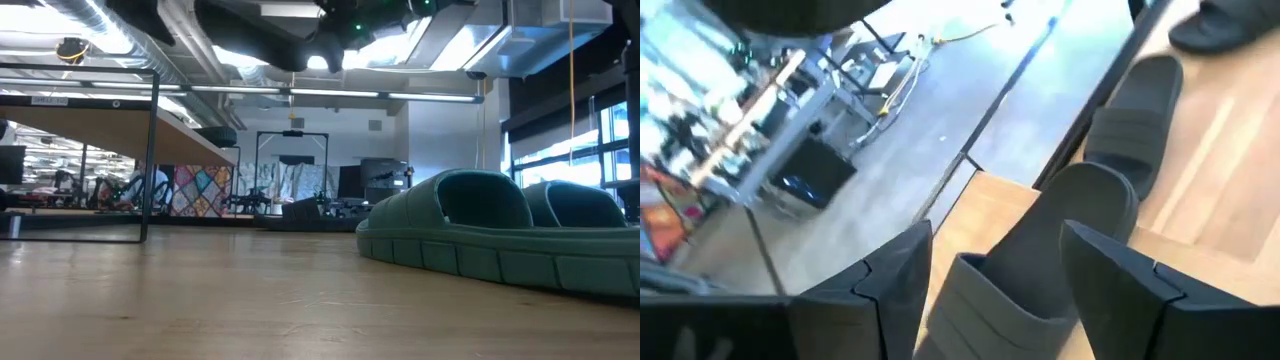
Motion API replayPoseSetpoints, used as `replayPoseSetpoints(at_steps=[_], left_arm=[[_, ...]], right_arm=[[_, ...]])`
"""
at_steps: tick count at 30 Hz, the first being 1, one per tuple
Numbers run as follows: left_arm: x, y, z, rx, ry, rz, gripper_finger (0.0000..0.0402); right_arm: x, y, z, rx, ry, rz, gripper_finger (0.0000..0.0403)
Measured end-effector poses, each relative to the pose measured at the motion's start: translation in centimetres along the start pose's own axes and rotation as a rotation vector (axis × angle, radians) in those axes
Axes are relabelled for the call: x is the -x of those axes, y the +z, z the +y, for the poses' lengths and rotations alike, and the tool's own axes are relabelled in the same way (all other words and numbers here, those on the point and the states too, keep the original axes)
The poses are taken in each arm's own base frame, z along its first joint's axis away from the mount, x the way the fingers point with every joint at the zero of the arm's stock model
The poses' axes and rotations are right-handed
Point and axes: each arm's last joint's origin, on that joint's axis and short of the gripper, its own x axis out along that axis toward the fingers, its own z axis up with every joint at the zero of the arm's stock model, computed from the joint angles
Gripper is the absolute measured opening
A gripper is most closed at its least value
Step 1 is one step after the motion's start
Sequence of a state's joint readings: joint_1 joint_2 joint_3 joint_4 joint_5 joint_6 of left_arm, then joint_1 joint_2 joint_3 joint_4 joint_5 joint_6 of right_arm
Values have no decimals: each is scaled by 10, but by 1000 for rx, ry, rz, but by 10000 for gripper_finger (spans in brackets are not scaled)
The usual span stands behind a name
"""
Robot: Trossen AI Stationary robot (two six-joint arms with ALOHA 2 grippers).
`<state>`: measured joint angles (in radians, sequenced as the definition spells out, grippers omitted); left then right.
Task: Pick and place slides into the shelf
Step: Put the black slipper on the shelf
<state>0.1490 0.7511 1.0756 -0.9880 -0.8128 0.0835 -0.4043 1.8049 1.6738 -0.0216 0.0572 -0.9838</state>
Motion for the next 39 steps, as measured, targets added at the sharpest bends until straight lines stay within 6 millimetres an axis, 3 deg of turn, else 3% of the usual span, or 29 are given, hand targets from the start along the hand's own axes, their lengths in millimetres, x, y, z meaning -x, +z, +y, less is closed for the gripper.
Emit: replayPoseSetpoints(at_steps=[9,26,31,39], left_arm=[[20,-26,18,298,-52,-11,212],[30,-100,18,505,-201,-191,212],[26,-111,12,536,-218,-186,212],[25,-108,9,554,-286,-211,212]], right_arm=[[-4,3,-2,-17,-52,-54,58],[-69,-25,48,59,-164,-123,58],[-84,-38,66,55,-163,-107,58],[-103,-58,91,50,-188,-41,58]])
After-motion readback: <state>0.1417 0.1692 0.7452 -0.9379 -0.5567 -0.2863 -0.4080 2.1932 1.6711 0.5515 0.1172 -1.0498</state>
